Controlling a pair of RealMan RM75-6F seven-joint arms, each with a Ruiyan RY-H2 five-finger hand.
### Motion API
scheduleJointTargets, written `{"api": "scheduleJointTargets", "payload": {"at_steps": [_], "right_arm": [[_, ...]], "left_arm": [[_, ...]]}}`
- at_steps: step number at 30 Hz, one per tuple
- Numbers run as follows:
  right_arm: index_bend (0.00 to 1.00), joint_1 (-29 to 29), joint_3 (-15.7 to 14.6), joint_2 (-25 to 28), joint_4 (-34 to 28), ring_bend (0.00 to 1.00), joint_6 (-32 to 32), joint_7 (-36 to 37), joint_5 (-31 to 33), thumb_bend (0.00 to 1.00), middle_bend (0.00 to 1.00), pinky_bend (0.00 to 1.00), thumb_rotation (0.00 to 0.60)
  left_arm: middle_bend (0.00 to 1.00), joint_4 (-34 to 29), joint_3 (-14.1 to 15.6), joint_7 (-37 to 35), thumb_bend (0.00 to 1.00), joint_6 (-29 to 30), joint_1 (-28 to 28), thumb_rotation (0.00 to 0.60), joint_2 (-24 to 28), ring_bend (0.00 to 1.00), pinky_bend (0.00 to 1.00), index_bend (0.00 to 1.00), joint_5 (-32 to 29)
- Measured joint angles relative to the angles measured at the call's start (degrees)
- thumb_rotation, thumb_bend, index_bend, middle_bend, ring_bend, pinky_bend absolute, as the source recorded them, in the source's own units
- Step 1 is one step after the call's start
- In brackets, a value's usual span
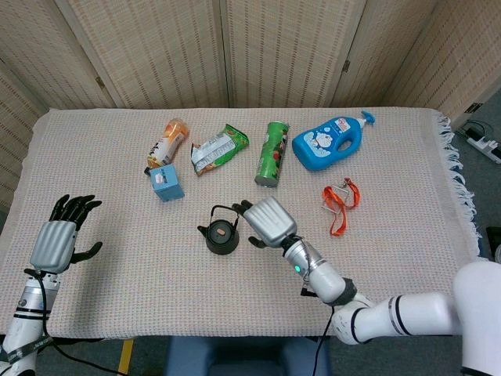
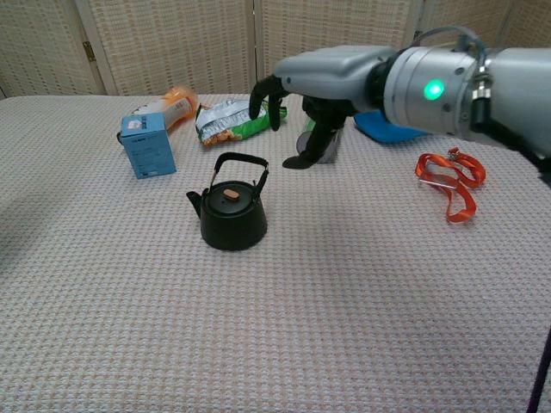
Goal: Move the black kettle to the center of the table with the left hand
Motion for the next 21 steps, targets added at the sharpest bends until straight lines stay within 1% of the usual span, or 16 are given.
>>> {"api": "scheduleJointTargets", "payload": {"at_steps": [1,3,5,6,7,8,9,12,15,21], "right_arm": [[0.22,-1.45,-0.79,1.45,-1.13,0.60,1.18,0.55,-1.33,0.31,0.33,0.62,0.600],[0.20,-4.96,-2.75,4.73,-3.38,0.48,3.94,2.33,-4.76,0.31,0.30,0.54,0.600],[0.12,-7.93,-4.50,7.44,-4.65,0.35,6.22,4.34,-8.03,0.31,0.21,0.41,0.600],[0.06,-10.02,-5.80,9.11,-5.20,0.26,7.70,5.87,-10.38,0.31,0.12,0.31,0.600],[0.02,-11.70,-6.93,10.36,-5.52,0.18,8.76,7.06,-12.19,0.31,0.05,0.23,0.600],[0.00,-13.47,-8.15,11.64,-5.77,0.10,9.82,8.23,-13.92,0.31,0.01,0.15,0.600],[0.00,-15.89,-9.74,13.31,-6.04,0.05,11.30,9.75,-15.93,0.31,0.00,0.09,0.600],[0.00,-21.91,-13.08,16.04,-6.01,0.01,15.50,13.51,-20.19,0.31,0.00,0.04,0.600],[0.00,-27.66,-15.20,16.95,-4.53,0.01,20.37,17.22,-23.79,0.31,0.00,0.03,0.600],[0.00,-38.32,-17.39,16.72,0.87,0.01,30.23,22.95,-28.60,0.31,0.00,0.03,0.600]], "left_arm": [[0.10,0.04,-0.08,-0.21,0.21,-0.01,0.18,0.600,0.23,0.07,0.00,0.17,-0.39],[0.10,0.11,-0.19,-0.45,0.21,0.18,0.60,0.600,0.64,0.07,0.00,0.17,-0.92],[0.10,0.13,-0.30,-0.53,0.21,0.74,1.20,0.600,1.01,0.07,0.00,0.17,-1.52],[0.10,0.11,-0.33,-0.51,0.21,1.09,1.48,0.600,1.13,0.07,0.00,0.17,-1.70],[0.10,0.08,-0.35,-0.48,0.21,1.66,1.93,0.600,1.28,0.07,0.00,0.17,-1.93],[0.10,0.04,-0.34,-0.46,0.21,2.11,2.32,0.600,1.40,0.07,0.00,0.17,-2.10],[0.10,0.00,-0.30,-0.42,0.21,2.53,2.76,0.600,1.55,0.07,0.00,0.17,-2.29],[0.10,-0.14,0.04,-0.15,0.21,3.68,4.21,0.600,2.13,0.07,0.00,0.17,-2.84],[0.10,-0.12,0.63,0.28,0.21,4.84,5.59,0.600,2.38,0.07,0.00,0.17,-3.05],[0.10,0.09,1.80,0.60,0.21,7.69,8.62,0.600,2.35,0.07,0.00,0.17,-3.25]]}}
